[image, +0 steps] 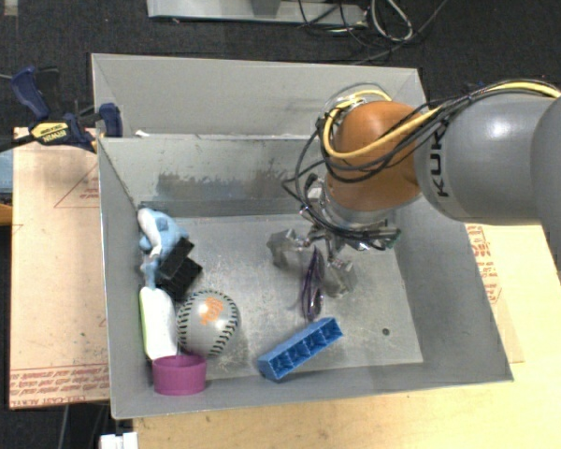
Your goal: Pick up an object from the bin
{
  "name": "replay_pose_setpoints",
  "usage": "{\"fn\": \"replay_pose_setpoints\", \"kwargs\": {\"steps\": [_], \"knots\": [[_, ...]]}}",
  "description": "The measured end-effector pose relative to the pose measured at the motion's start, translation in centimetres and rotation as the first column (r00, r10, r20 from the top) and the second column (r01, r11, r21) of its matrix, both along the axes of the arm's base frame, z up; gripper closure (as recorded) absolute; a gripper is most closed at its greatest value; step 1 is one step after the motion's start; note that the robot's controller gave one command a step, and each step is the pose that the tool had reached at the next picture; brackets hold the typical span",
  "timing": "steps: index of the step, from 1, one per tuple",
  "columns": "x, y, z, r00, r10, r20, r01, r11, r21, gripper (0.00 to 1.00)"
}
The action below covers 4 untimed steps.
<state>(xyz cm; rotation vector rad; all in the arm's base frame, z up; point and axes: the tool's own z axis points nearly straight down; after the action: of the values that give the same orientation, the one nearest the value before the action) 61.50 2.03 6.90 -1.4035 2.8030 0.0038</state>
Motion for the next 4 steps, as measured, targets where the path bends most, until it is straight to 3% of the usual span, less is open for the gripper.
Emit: {"fn": "replay_pose_setpoints", "kwargs": {"steps": [1,4], "knots": [[-1.3,-0.6,0.1,1.0,-0.028,-0.001,0.028,1.0,0.002,1.0],[-1.4,-0.6,2.1,1.0,-0.029,-0.005,0.029,1.0,0.002,1.0]]}}
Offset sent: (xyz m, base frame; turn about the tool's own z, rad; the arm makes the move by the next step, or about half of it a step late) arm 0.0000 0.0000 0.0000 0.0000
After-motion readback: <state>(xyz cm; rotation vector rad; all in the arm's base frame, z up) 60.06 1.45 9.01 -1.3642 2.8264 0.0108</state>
